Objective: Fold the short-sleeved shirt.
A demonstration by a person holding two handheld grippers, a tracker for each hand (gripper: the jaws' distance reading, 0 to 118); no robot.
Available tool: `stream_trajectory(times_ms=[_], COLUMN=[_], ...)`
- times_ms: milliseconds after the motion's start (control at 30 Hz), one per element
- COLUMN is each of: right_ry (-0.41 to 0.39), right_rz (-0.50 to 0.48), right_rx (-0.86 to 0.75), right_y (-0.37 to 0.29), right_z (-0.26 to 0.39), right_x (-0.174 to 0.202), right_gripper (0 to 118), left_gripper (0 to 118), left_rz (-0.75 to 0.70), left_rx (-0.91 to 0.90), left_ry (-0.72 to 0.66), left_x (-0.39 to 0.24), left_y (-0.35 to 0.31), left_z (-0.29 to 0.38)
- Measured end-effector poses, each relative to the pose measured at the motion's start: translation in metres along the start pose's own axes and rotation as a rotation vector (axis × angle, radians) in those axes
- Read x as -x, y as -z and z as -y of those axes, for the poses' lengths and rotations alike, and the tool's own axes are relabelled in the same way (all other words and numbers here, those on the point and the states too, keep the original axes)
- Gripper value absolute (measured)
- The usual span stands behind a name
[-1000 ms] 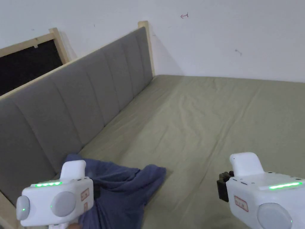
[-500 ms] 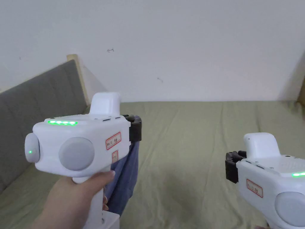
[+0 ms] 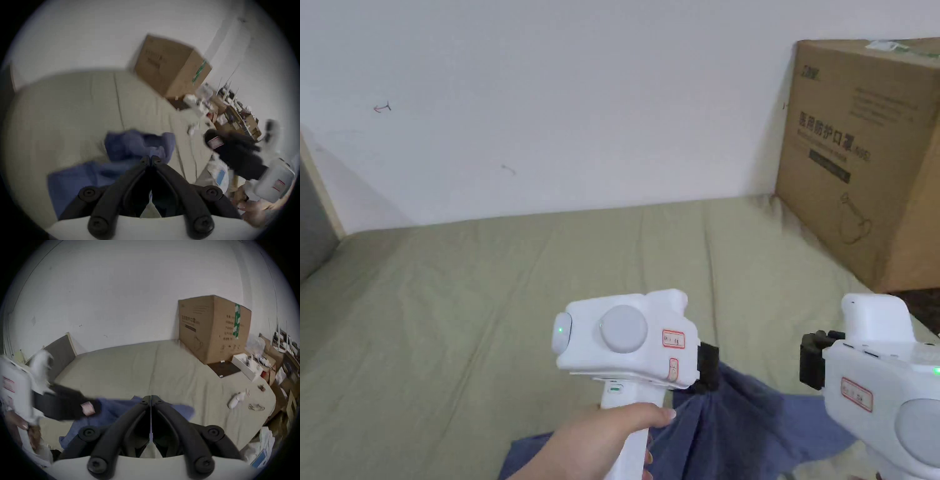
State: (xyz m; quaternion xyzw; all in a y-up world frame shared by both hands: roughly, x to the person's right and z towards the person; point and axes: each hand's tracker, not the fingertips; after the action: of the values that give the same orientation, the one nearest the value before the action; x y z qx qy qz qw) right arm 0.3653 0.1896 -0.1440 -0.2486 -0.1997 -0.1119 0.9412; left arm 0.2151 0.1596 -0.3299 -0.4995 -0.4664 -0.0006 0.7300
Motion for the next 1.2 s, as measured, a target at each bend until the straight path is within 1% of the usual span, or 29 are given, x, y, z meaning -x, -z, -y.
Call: stream_trajectory(times_ms=[33, 100, 133, 167, 233, 267, 300, 333, 367, 400, 467, 500, 533, 567, 600, 667, 733, 800, 833, 867, 900, 933, 967, 1000, 1067, 1100, 1167, 1200], right_ry=[0.003, 0.000, -0.002, -0.005, -0.008, -0.009, -0.009, -0.007, -0.003, 0.003, 0.013, 0.015, 0.014, 0.012, 0.009, 0.008, 0.013, 0.007, 0.003, -0.002, -0.007, -0.011, -0.013, -0.012, -0.009, -0.009, -0.011, -0.013], right_rz=[-0.003, -0.007, -0.010, -0.014, -0.021, -0.022, -0.023, -0.024, -0.024, -0.024, -0.027, -0.028, -0.027, -0.027, -0.027, -0.031, -0.047, -0.052, -0.056, -0.060, -0.063, -0.064, -0.064, -0.067, -0.073, -0.077, -0.084, -0.085], right_rx=[0.011, 0.034, 0.045, 0.055, 0.071, 0.077, 0.081, 0.085, 0.089, 0.092, 0.091, 0.088, 0.086, 0.084, 0.082, 0.081, 0.073, 0.066, 0.066, 0.064, 0.064, 0.065, 0.068, 0.072, 0.081, 0.087, 0.097, 0.102], right_y=[0.003, 0.008, 0.011, 0.013, 0.016, 0.018, 0.019, 0.020, 0.021, 0.022, 0.021, 0.021, 0.021, 0.020, 0.019, 0.014, 0.011, 0.009, 0.009, 0.010, 0.010, 0.011, 0.013, 0.014, 0.018, 0.019, 0.020, 0.021], right_z=[0.004, 0.012, 0.015, 0.018, 0.023, 0.025, 0.026, 0.027, 0.027, 0.027, 0.027, 0.027, 0.027, 0.026, 0.026, 0.024, 0.023, 0.022, 0.022, 0.022, 0.023, 0.023, 0.023, 0.024, 0.026, 0.027, 0.029, 0.030], right_x=[-0.001, 0.000, 0.001, 0.001, 0.002, 0.003, 0.003, 0.003, 0.004, 0.004, 0.004, 0.004, 0.005, 0.006, 0.007, 0.009, 0.012, 0.016, 0.018, 0.020, 0.022, 0.024, 0.026, 0.028, 0.030, 0.032, 0.035, 0.037], right_gripper=[0, 0, 0, 0, 0, 0, 0, 0, 0, 0, 0, 0, 0, 0, 0, 0, 0, 0, 0, 0, 0, 0, 0, 0, 0, 0, 0, 0], left_gripper=[0, 0, 0, 0, 2, 12, 37, 78, 108, 113, 115, 111, 111, 111, 111, 111, 112, 110, 105, 84, 54, 20, 2, 1, 0, 0, 0, 3], left_rz=[0.001, -0.059, -0.089, -0.090, -0.044, -0.026, -0.006, 0.003, 0.018, 0.041, 0.077, 0.076, 0.071, 0.066, 0.032, -0.093, -0.228, -0.325, -0.338, -0.341, -0.360, -0.398, -0.441, -0.482, -0.449, -0.443, -0.466, -0.440], left_rx=[0.034, 0.088, 0.101, 0.102, 0.074, 0.056, 0.042, 0.045, 0.052, 0.055, -0.030, -0.046, -0.078, -0.142, -0.238, -0.396, -0.505, -0.548, -0.534, -0.522, -0.510, -0.484, -0.458, -0.443, -0.388, -0.337, -0.151, -0.114], left_ry=[-0.054, -0.156, -0.183, -0.208, -0.289, -0.330, -0.363, -0.373, -0.362, -0.351, -0.306, -0.280, -0.258, -0.232, -0.196, -0.103, -0.034, -0.035, -0.052, -0.065, -0.086, -0.114, -0.142, -0.177, -0.248, -0.291, -0.386, -0.412], left_x=[0.008, 0.024, 0.030, 0.037, 0.050, 0.056, 0.060, 0.065, 0.069, 0.071, 0.072, 0.074, 0.076, 0.078, 0.078, 0.081, 0.088, 0.101, 0.109, 0.118, 0.126, 0.134, 0.140, 0.150, 0.167, 0.175, 0.199, 0.210], left_y=[0.016, 0.038, 0.044, 0.048, 0.047, 0.045, 0.042, 0.036, 0.033, 0.029, 0.006, -0.006, -0.020, -0.037, -0.058, -0.096, -0.130, -0.156, -0.168, -0.176, -0.184, -0.190, -0.194, -0.198, -0.202, -0.200, -0.182, -0.172], left_z=[0.004, 0.015, 0.020, 0.024, 0.033, 0.035, 0.036, 0.037, 0.036, 0.037, 0.035, 0.034, 0.035, 0.040, 0.046, 0.061, 0.084, 0.104, 0.114, 0.121, 0.129, 0.136, 0.143, 0.150, 0.161, 0.165, 0.169, 0.174])
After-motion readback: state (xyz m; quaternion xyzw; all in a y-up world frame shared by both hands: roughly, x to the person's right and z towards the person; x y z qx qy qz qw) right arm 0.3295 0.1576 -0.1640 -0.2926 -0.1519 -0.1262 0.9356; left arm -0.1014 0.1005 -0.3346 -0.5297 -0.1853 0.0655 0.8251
